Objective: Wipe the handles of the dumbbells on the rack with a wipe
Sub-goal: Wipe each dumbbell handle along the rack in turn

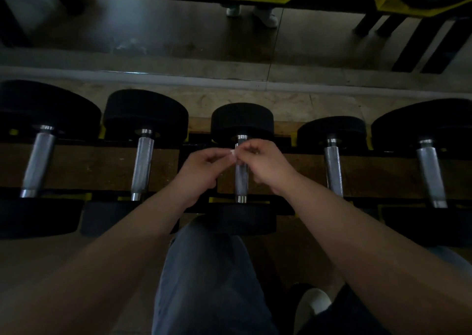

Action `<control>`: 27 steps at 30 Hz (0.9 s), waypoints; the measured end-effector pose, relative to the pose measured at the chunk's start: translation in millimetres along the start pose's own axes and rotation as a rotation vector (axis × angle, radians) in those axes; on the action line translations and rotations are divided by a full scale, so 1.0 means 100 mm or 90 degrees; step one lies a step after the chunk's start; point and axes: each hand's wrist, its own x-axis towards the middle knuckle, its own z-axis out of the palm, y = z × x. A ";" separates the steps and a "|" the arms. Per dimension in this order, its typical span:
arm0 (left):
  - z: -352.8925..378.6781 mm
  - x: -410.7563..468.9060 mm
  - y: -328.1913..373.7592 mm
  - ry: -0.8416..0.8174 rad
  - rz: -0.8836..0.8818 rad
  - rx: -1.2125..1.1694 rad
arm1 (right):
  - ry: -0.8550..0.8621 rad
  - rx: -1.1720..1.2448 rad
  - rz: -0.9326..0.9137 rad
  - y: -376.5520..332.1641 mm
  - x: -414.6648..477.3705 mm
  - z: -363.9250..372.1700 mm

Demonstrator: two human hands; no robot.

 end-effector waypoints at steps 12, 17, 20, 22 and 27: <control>0.15 0.27 -0.07 0.128 0.088 0.279 | 0.166 0.009 0.043 0.28 -0.07 -0.01; 0.02 0.03 -0.23 -0.017 0.024 0.357 | 0.109 -0.035 0.046 0.39 -0.15 0.09; 0.14 0.13 -0.17 0.095 0.043 0.248 | 0.104 -0.046 0.039 0.39 -0.15 0.09; 0.24 0.22 -0.10 0.159 0.067 0.214 | 0.097 -0.046 0.046 0.40 -0.15 0.10; 0.27 0.24 -0.04 0.207 0.101 0.186 | 0.091 -0.060 0.067 0.42 -0.16 0.14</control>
